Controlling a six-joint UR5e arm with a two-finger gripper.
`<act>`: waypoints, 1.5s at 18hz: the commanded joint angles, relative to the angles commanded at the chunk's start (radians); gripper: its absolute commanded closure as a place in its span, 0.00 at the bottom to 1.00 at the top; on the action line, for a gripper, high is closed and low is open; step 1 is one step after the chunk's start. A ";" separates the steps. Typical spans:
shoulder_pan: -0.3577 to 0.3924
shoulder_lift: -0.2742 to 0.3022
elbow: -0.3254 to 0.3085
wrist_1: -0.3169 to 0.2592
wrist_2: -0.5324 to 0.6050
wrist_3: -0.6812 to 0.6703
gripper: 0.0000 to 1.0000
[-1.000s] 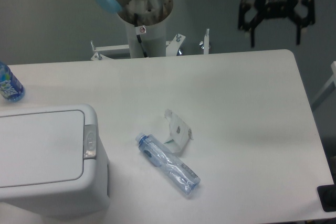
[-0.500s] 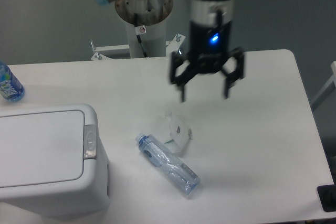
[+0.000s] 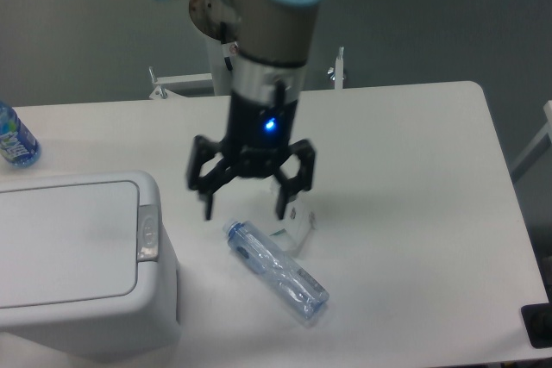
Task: Open the trash can
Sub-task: 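Move the gripper down toward the grey tab on the trash can lid, then press the gripper fingertip on the lid tab to flip the lid open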
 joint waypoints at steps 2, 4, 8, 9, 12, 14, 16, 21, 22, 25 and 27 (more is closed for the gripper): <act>-0.005 0.000 0.000 0.003 0.000 -0.002 0.00; -0.014 -0.002 0.000 0.003 0.000 -0.002 0.00; -0.021 -0.005 -0.003 0.003 0.002 -0.002 0.00; -0.023 -0.009 -0.002 0.003 0.002 -0.002 0.00; -0.028 -0.018 -0.003 0.005 0.002 -0.002 0.00; -0.034 -0.020 -0.003 0.005 0.003 -0.002 0.00; -0.034 -0.020 -0.003 0.005 0.003 -0.002 0.00; -0.035 -0.025 -0.003 0.006 0.005 0.000 0.00; -0.035 -0.026 -0.003 0.008 0.005 0.000 0.00; -0.035 -0.026 -0.005 0.018 0.005 -0.002 0.00; -0.035 -0.028 -0.005 0.018 0.005 0.000 0.00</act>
